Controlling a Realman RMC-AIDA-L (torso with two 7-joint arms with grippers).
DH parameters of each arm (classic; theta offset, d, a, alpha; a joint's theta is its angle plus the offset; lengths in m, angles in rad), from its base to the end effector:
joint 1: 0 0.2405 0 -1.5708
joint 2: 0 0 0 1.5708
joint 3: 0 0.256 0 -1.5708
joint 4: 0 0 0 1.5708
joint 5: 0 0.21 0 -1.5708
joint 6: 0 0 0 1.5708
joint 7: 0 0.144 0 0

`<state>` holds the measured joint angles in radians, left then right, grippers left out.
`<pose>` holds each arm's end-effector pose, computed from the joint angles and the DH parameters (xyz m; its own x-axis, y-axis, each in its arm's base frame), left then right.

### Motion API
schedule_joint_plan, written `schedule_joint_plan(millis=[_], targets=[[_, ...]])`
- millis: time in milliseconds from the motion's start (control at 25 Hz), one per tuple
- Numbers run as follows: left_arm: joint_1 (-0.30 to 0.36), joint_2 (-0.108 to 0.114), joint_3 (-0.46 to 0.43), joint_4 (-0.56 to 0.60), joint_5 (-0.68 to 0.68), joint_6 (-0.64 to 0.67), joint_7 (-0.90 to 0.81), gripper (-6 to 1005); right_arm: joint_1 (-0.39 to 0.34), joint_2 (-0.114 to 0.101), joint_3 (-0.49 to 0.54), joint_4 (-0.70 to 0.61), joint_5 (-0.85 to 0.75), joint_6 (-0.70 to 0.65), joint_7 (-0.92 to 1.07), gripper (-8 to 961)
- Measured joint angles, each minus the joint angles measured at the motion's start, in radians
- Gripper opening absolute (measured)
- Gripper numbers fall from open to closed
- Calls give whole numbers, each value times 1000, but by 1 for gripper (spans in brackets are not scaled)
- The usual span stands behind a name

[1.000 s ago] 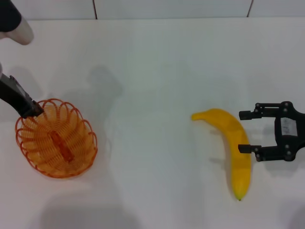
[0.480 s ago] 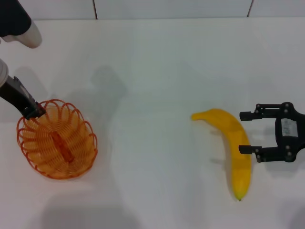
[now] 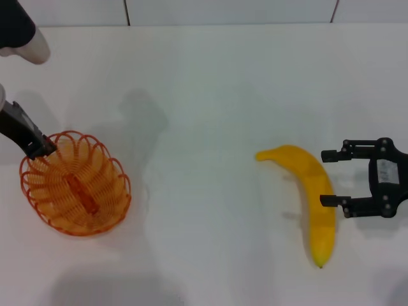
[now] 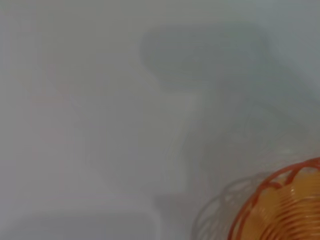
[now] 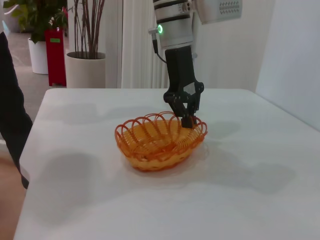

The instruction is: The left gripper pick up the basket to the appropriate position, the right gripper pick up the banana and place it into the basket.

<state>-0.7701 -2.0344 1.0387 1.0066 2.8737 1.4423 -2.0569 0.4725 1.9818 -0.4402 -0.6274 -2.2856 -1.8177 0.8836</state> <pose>-0.2415 0.4043 0.0444 0.7656 0.5062 -0.3970 0.2910 -0.8229 -0.4880 0.3126 0.2806 0.0427 0.9296 -0.0134 -0.3682 -0.1036 -0.9686 -0.2262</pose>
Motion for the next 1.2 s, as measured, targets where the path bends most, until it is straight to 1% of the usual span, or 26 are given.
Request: schedule_joint_plan(millis=[280,480,560,680,840,880,920,960,1080,1200], targets=[[2,0,-2,16,-14,36,-3,96,-2,-1,0,0,0,0,0,687],[8,0,-8,41,-48,97,-6,93,-7,-2,2,0,0,0,0,685],[30,0,-13,82,-80,137,-9,93,-8,-3,2,0,0,0,0,684],[85,0,-24,175,-152,198,-28,92,-8,-3,2,0,0,0,-1,682],[141,0,-34,257,-210,218,-110,80,-9,-3,3,0,0,0,-1,681],[141,0,-34,257,-210,218,-110,75,-9,-3,5,0,0,0,-2,680],[154,-1,-44,272,-220,210,-187,69,-9,-3,8,0,1,0,-2,680],[155,-1,-50,272,-224,208,-212,63,-9,-3,12,0,1,0,-3,679],[157,-4,-60,266,-252,205,-261,61,-9,-2,18,0,1,0,-4,678],[171,-7,-55,261,-311,195,-308,58,-9,-2,19,0,2,0,-6,676]])
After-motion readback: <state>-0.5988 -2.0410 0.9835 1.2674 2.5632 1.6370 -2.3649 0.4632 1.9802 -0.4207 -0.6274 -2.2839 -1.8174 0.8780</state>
